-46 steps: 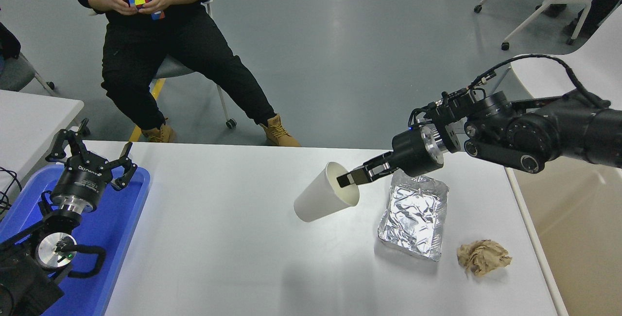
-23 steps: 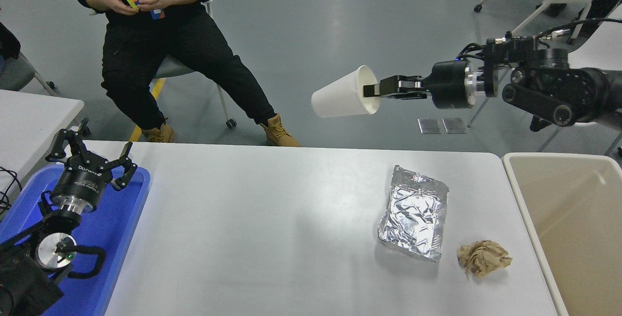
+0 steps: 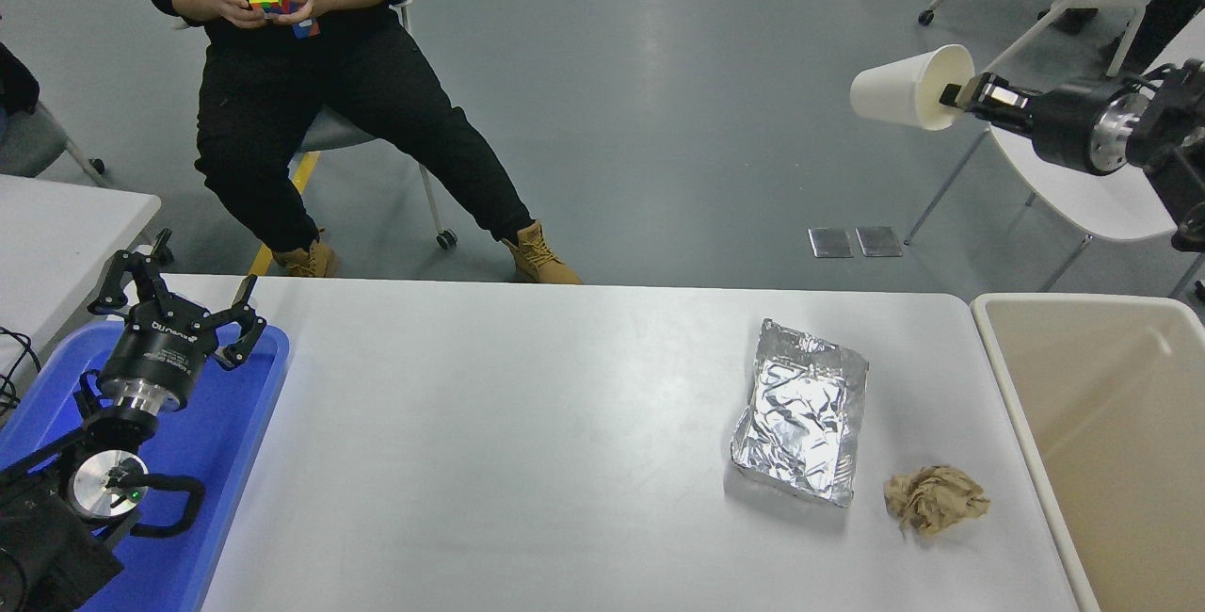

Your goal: Clean the table surface

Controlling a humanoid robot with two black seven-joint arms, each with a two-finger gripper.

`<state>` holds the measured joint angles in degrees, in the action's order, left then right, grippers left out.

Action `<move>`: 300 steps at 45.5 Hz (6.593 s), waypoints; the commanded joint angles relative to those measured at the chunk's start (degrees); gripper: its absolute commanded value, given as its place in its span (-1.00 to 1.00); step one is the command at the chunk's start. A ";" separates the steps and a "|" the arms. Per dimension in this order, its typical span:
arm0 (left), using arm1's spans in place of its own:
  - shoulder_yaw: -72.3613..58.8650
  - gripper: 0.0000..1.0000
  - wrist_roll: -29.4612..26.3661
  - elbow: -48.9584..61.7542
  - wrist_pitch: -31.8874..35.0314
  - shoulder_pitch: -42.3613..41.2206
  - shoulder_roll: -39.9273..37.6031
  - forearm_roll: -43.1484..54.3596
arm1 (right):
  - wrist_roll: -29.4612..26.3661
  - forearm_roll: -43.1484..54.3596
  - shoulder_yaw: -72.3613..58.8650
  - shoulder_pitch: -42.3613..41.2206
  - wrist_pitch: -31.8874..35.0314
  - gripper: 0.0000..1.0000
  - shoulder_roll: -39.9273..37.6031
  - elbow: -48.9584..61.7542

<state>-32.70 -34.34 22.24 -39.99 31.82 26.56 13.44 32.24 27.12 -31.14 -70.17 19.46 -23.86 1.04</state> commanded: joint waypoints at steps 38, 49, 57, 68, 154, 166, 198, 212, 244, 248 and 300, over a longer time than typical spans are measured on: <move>0.00 1.00 -0.02 -0.01 0.00 0.00 -0.02 0.01 | -24.51 -1.72 7.67 26.83 -3.89 -1.00 -6.64 8.63; 0.00 1.00 -0.02 -0.01 0.00 0.00 -0.02 0.01 | -24.68 -1.63 7.67 31.05 -6.71 -1.00 -3.12 8.63; 0.00 1.00 -0.02 -0.01 0.00 0.00 -0.02 0.01 | -24.68 -1.63 7.58 33.95 -8.73 -1.00 -0.05 8.63; 0.00 1.00 -0.02 -0.01 0.00 0.00 0.07 0.01 | -24.68 -1.63 7.67 36.15 -10.23 -1.00 2.07 8.36; 0.00 1.00 -0.02 -0.01 0.00 0.00 -0.02 0.01 | -24.33 -2.16 13.55 31.33 -18.58 0.96 2.25 8.01; 0.00 1.00 -0.02 -0.01 0.00 0.00 0.07 0.01 | -24.33 -2.16 26.21 22.45 -18.84 0.96 -0.22 8.10; 0.00 1.00 -0.02 -0.01 0.00 0.00 0.07 0.01 | -23.98 -11.39 39.13 8.47 -18.75 0.97 -3.82 2.30; 0.00 1.00 -0.02 -0.01 0.00 0.00 -0.02 0.01 | -23.89 -12.18 44.06 0.91 -18.58 0.97 -6.19 -8.94; 0.00 1.00 -0.02 -0.01 0.00 0.00 -0.02 0.01 | -20.73 -12.09 56.35 -1.56 -18.40 0.97 -9.18 -30.92; 0.00 1.00 -0.02 -0.01 0.00 0.00 -0.02 0.01 | -20.73 -12.09 60.92 0.55 -18.49 0.97 -9.18 -32.06; 0.00 1.00 -0.02 -0.01 0.00 0.00 0.07 0.01 | -9.04 -4.18 75.96 32.28 -18.67 0.97 1.45 -38.48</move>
<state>-32.69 -34.36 22.24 -39.99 31.82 26.55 13.45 21.46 19.36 43.76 -40.18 1.05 -24.13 -38.31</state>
